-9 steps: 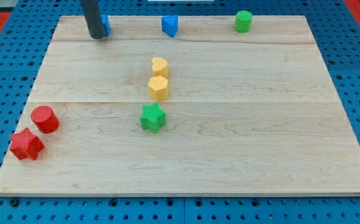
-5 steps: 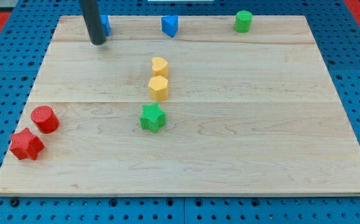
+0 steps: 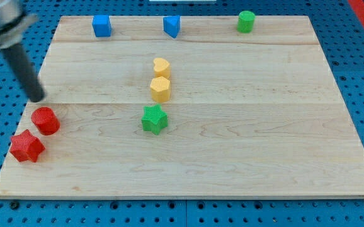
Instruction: Move the red star vertically above the red circle
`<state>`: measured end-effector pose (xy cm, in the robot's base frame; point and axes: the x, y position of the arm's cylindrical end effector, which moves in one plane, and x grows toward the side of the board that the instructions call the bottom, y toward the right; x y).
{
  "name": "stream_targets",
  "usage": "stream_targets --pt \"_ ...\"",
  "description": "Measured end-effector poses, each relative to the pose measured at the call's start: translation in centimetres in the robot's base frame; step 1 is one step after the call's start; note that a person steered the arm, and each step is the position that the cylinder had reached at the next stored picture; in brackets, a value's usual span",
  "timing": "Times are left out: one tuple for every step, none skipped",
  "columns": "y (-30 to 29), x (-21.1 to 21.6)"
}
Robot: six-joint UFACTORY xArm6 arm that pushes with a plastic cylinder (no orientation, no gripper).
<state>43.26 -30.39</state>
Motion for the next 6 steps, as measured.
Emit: stream_targets --pt "-0.1 0.2" --pt "-0.1 1.6" --pt "0.0 7.9" --pt "0.0 14.8" --pt "2.2 13.7" --pt "3.1 11.3"
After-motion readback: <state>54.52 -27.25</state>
